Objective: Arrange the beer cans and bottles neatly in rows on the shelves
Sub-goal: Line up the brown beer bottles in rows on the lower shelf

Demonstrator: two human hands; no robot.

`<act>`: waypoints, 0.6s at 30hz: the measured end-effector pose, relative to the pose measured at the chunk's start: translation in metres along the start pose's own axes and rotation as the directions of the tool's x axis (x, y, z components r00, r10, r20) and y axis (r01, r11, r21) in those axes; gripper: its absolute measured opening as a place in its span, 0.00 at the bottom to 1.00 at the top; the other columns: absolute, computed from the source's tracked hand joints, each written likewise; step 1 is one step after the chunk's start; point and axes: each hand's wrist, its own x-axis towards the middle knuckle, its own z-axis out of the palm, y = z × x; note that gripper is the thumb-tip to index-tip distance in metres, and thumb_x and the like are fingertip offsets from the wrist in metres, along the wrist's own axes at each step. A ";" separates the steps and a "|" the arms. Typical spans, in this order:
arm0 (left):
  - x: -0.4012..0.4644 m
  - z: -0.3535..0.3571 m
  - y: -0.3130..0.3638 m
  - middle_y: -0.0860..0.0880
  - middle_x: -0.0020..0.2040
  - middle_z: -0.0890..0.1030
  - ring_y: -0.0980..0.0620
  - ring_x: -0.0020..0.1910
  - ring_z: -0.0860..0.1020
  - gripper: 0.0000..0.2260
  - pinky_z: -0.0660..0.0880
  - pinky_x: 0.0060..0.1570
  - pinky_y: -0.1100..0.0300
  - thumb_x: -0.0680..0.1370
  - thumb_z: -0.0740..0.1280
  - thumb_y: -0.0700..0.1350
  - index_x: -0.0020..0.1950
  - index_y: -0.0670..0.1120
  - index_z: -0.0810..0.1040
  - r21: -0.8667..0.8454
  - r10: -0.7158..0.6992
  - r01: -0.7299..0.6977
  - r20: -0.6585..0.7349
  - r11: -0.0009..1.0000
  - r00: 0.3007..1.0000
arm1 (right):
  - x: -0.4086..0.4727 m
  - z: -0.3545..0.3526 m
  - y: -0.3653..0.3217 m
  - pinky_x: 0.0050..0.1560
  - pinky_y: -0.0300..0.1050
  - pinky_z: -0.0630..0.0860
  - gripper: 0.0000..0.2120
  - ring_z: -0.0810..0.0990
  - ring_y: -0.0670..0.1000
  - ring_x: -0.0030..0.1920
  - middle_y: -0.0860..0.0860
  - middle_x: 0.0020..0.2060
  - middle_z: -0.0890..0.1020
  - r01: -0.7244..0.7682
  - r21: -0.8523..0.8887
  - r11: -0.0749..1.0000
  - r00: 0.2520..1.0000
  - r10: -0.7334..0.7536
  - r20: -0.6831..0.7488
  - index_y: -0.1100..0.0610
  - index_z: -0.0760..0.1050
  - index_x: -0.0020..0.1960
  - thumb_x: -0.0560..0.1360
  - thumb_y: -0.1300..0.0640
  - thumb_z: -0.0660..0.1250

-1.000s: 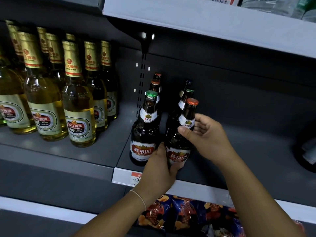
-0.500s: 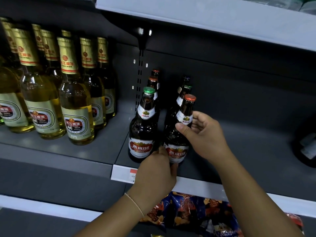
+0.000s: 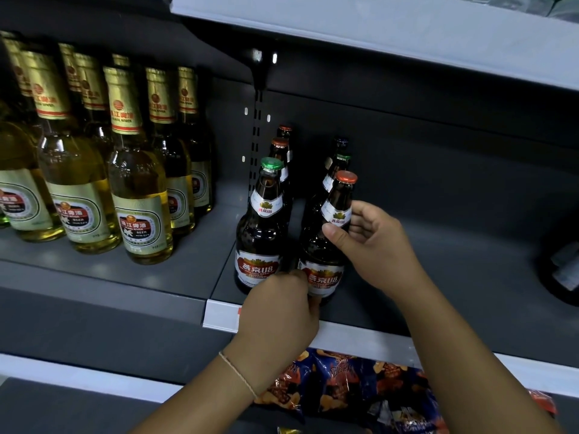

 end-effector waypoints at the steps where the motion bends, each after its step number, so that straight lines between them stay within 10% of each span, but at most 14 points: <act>1: -0.001 -0.003 0.002 0.50 0.44 0.81 0.50 0.43 0.80 0.10 0.70 0.36 0.63 0.78 0.63 0.54 0.50 0.49 0.77 0.000 0.017 -0.017 -0.005 1.000 1.000 | 0.000 -0.001 -0.001 0.60 0.42 0.79 0.14 0.83 0.41 0.54 0.42 0.51 0.85 -0.003 -0.002 1.000 1.000 0.003 0.007 0.45 0.79 0.56 0.74 0.58 0.74; 18: 0.011 0.018 0.059 0.50 0.36 0.76 0.52 0.36 0.75 0.11 0.75 0.38 0.53 0.78 0.60 0.53 0.47 0.46 0.74 -0.206 0.220 -0.206 0.050 0.957 0.974 | -0.004 -0.048 0.001 0.53 0.30 0.76 0.19 0.82 0.38 0.54 0.48 0.55 0.83 -0.042 -0.031 0.999 0.995 0.038 -0.093 0.55 0.75 0.66 0.77 0.55 0.70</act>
